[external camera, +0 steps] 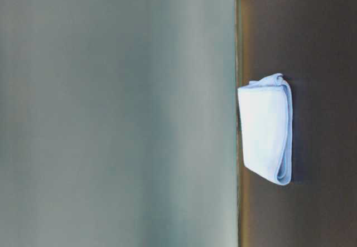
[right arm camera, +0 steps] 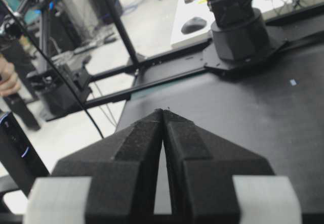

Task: Push a blue cloth with the left arm to wipe the desk.
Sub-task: 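Move the left gripper over the folded light-blue cloth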

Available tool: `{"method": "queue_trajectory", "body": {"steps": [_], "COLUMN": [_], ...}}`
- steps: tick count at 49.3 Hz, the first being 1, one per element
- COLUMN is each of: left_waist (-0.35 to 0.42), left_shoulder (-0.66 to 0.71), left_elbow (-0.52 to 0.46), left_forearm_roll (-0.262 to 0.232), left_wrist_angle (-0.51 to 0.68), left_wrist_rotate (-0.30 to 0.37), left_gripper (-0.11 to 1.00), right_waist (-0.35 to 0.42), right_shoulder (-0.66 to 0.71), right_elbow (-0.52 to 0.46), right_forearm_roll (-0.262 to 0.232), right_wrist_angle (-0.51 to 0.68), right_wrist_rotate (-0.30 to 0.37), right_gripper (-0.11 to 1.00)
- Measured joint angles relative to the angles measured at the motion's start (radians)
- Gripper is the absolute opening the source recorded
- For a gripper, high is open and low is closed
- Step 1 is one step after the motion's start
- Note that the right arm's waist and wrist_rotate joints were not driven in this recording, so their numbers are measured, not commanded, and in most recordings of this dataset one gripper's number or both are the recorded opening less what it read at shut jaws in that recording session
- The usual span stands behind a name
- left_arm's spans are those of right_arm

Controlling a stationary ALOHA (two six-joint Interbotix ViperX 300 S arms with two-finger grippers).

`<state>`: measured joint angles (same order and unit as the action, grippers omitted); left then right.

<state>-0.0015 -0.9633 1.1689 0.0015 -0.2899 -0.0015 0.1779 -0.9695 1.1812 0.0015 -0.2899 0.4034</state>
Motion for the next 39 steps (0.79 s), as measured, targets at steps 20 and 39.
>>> {"method": "queue_trajectory", "body": {"steps": [20,39], "left_waist": [0.003,0.117], "left_shoulder": [0.067,0.299], "left_elbow": [0.0,-0.04], "left_forearm_roll": [0.04,0.04], "left_wrist_angle": [0.026,-0.083], "left_wrist_rotate": [0.0,-0.006], "left_gripper": [0.65,0.19], "right_waist": [-0.002,0.0], "right_shoulder": [-0.009,-0.025], "right_elbow": [0.002,0.0], "right_forearm_roll": [0.0,0.0], "right_wrist_angle": [0.064,0.072], "right_wrist_rotate": [0.0,0.0], "right_gripper": [0.58,0.58]}}
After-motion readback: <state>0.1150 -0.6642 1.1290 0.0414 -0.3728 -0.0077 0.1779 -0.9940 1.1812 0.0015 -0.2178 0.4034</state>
